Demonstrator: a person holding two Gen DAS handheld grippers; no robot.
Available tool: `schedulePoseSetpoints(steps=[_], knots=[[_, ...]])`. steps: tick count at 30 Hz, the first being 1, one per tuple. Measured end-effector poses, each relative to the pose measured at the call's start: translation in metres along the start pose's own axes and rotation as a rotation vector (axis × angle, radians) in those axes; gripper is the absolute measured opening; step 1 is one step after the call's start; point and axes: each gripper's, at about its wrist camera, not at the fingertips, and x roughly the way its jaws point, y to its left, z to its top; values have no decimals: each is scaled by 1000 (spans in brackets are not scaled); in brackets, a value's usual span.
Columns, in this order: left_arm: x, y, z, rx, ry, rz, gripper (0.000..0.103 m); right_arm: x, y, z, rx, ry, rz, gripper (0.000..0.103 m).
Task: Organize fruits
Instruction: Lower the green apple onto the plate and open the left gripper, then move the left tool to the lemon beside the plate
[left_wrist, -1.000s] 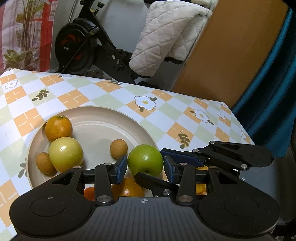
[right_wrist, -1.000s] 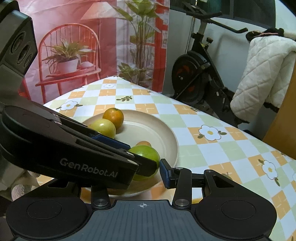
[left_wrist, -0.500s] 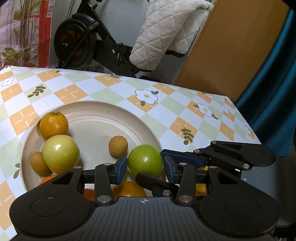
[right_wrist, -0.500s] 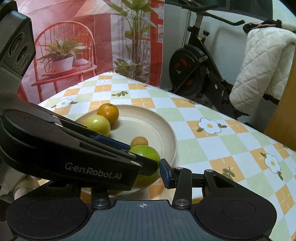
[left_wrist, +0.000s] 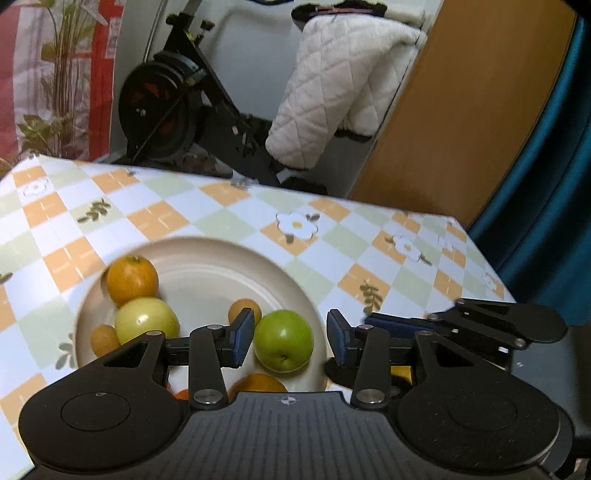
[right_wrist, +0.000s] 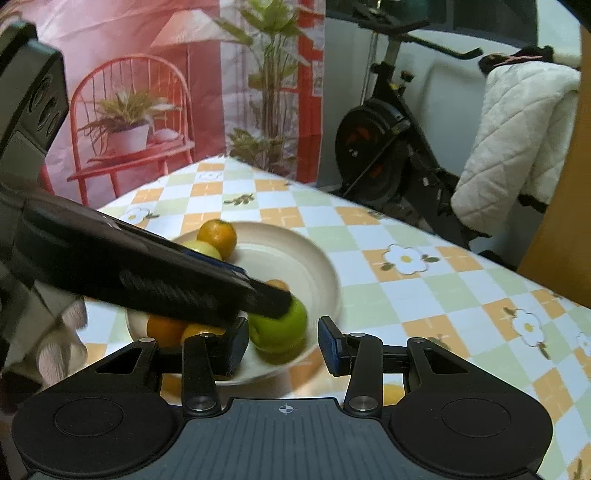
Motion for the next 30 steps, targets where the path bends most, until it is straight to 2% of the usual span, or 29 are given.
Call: schedulePoseSetpoints(steps=[6,14,19,25,30], knots=[[-12,-15,2,25,-30,-24,45,-35,-23,-8,5,-33,-52,39],[-11,-49,-7,78,-17,-113,45,-71,-50,-30,23,-42,-106,40],[1,-63,-16,87,23,-142,45,-71,-62,-46,43,-9,-122,40],[12,-62,-25,72,67,-149,45,-63,-66,-53,62,12,-87,44],[14,-55,-21,45,79,-154,45,-57,-65,-51,82,11,-56,54]])
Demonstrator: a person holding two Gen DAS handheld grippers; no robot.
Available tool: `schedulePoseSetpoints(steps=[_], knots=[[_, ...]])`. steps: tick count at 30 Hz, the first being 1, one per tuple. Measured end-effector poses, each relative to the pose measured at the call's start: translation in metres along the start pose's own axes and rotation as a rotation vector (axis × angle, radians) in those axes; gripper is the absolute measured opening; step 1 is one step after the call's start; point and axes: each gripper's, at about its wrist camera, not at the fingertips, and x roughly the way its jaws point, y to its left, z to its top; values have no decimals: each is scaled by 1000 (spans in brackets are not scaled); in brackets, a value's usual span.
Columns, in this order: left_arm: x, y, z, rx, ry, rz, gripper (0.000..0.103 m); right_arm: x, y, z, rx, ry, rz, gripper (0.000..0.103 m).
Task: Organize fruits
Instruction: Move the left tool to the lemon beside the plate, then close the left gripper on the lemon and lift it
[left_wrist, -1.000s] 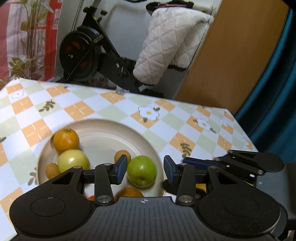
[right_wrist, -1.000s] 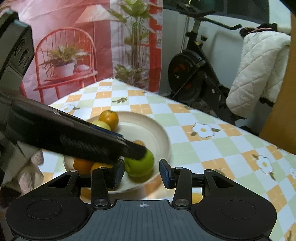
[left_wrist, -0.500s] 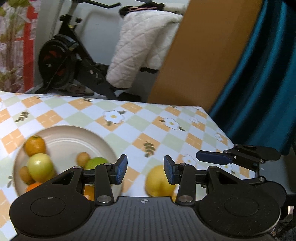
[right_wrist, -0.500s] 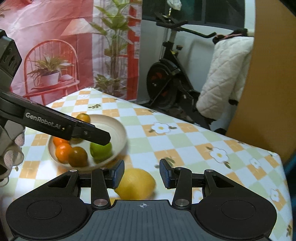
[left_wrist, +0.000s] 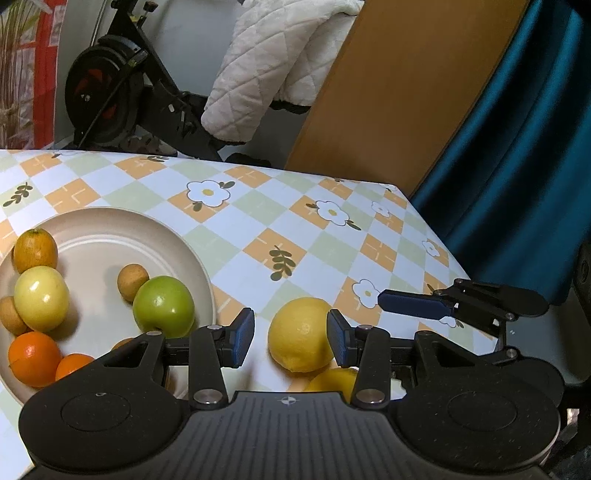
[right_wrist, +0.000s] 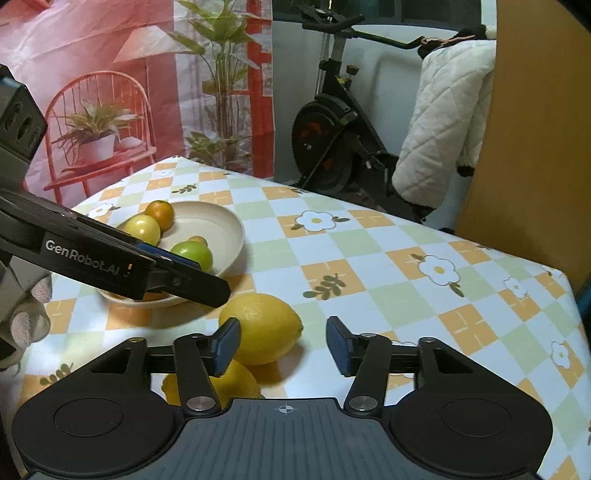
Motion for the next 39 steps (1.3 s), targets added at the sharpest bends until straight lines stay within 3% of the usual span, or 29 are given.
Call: schedulePoseSetpoints(steps=[4,12,23,28,31,39], knots=[[6,0,1,-3,23,-18,47,9,-2,-2,31,15,19,55],[24,0,4,-21,43,-16,62,29,1,-6,108,40,48,59],[44,1,7,-14,72,-40,68,40,-4,-12,198,48,48,60],[53,-5,4,8,98,-68,68,43,-8,-15,227,41,40,57],[58,-11,0,41,115,-76,59,43,-9,-16,225,33,40,56],[44,-9,2,52,76,-65,59,40,0,-9,186,12,31,56]])
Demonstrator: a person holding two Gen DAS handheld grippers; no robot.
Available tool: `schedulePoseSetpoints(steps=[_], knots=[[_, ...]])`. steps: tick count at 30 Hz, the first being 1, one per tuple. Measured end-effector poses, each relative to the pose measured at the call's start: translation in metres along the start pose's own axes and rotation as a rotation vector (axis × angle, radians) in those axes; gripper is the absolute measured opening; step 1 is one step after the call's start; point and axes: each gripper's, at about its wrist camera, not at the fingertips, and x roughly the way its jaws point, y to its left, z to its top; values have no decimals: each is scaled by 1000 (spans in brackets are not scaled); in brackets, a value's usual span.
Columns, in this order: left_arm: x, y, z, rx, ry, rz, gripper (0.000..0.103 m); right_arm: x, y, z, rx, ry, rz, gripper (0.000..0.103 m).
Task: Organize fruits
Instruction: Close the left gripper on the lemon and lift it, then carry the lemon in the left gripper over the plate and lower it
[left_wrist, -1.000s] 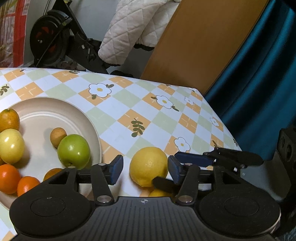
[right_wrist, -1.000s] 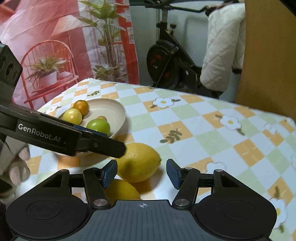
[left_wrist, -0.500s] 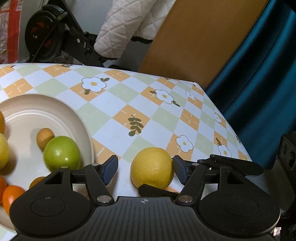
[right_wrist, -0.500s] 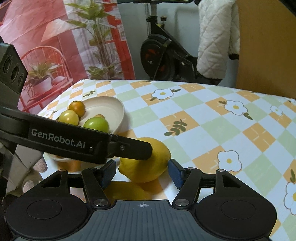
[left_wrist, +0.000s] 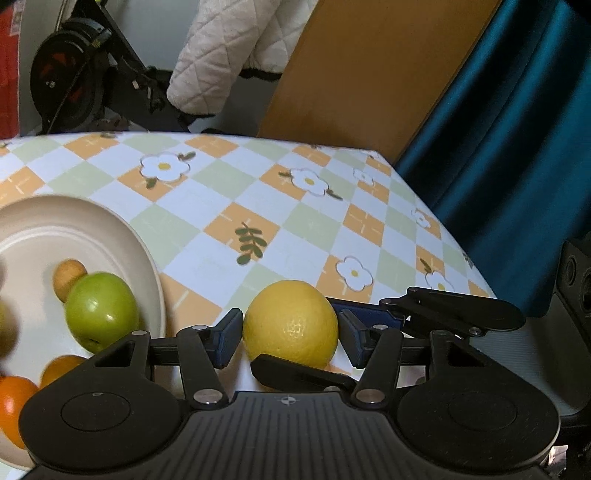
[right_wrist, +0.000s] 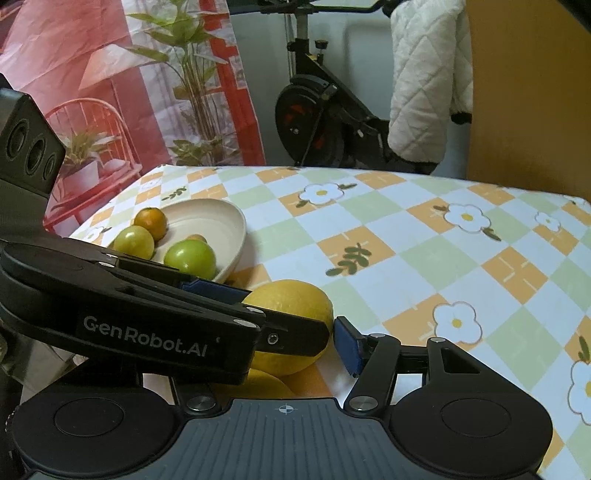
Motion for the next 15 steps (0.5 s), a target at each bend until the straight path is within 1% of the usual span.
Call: schedulePoseSetpoints(steps=[7,15], knots=[[-31,10,11,-13,-65,19,59,-5,23,26,-67,-32,19,56],[-69,51,28,-50,-138,94,59,17,69,68,-169,-57,75,56]])
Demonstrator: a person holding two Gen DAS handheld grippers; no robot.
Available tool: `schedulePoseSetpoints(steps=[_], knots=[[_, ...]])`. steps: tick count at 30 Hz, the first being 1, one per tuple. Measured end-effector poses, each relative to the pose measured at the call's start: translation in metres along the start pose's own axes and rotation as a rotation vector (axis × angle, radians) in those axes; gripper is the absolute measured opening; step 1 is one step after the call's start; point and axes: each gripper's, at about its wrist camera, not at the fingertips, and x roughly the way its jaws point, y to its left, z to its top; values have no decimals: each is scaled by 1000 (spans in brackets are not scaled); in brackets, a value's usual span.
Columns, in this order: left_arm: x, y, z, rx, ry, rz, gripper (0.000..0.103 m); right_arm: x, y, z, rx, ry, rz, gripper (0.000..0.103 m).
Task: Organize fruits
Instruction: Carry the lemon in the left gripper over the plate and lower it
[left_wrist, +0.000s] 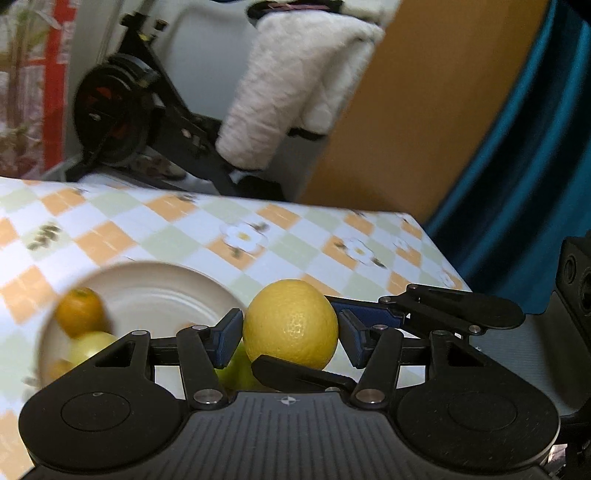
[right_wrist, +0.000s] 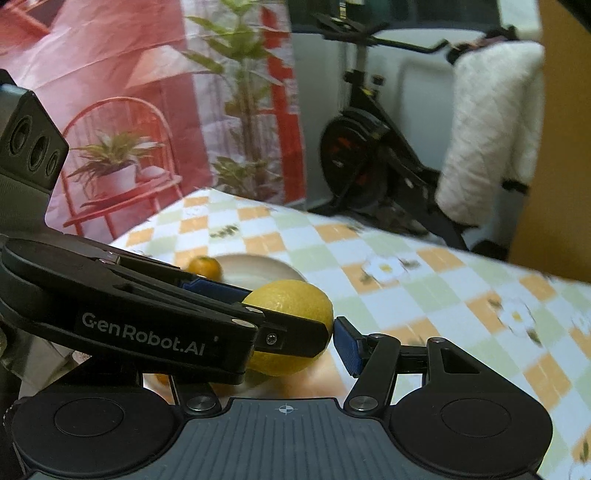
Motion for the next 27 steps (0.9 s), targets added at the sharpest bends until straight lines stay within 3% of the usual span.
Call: schedulePoseSetpoints(steps=[11,27], knots=[[12,54,18,-73,-4,86,59,69,31,38,-88,28,61,56],[28,79,13,-135,6,110,59,114,35,37,-112,78,55,56]])
